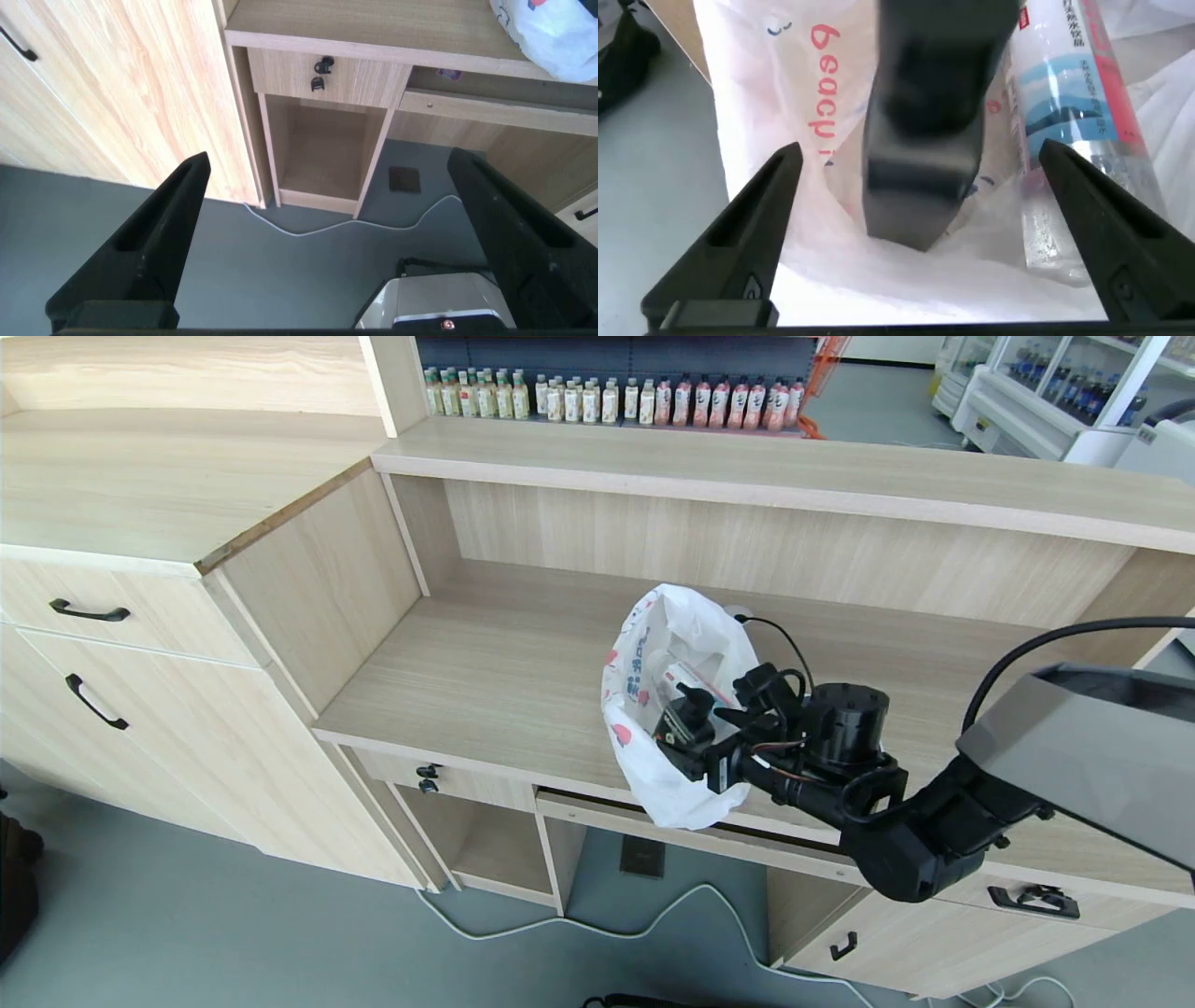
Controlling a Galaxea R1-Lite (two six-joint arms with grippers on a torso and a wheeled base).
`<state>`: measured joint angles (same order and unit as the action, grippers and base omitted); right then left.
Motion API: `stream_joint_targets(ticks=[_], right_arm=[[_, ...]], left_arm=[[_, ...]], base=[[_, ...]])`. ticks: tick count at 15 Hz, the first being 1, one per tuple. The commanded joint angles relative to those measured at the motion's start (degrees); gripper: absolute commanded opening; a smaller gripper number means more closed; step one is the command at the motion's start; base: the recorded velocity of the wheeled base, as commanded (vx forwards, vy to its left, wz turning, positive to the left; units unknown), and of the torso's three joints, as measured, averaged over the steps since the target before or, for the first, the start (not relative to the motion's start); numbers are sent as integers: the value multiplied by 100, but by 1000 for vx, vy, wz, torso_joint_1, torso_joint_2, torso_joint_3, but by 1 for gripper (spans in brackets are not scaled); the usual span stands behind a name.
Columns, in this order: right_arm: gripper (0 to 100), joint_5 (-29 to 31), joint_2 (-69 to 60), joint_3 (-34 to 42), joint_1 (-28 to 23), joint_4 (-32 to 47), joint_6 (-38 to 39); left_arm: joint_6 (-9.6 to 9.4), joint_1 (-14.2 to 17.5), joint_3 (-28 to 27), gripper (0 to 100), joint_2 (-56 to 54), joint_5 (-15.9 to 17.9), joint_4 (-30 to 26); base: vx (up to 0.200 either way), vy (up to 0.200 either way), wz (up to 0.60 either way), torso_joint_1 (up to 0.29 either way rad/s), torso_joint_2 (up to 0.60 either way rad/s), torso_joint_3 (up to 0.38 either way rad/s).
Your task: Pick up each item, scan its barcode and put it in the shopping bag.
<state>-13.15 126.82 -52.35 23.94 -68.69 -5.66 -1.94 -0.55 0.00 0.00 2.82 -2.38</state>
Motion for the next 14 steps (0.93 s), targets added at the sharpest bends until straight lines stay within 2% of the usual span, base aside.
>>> stream_joint_targets(ticks=[1, 6, 8, 10, 12, 14], right_arm=[[100, -29, -597, 181, -109, 67, 65], [100, -504, -1634, 550, -672, 119, 276], [100, -504, -2399, 647, -962, 629, 495], [100, -495, -3234, 937, -1340, 1508, 443], [100, -495, -3910, 1543, -1928, 1763, -67], [100, -495, -4447, 2035, -2623, 2106, -1201]], left_arm=[[0, 2, 0, 100, 9, 0, 0], [0, 2, 0, 100, 9, 0, 0], [0, 2, 0, 100, 9, 0, 0], [0, 2, 0, 100, 9, 0, 0], [0, 2, 0, 100, 9, 0, 0], [0, 2, 0, 100, 9, 0, 0]], base=[[0, 0, 0, 0, 0, 0], [0, 0, 0, 0, 0, 0], [0, 0, 0, 0, 0, 0], [0, 0, 0, 0, 0, 0], [0, 0, 0, 0, 0, 0], [0, 0, 0, 0, 0, 0]])
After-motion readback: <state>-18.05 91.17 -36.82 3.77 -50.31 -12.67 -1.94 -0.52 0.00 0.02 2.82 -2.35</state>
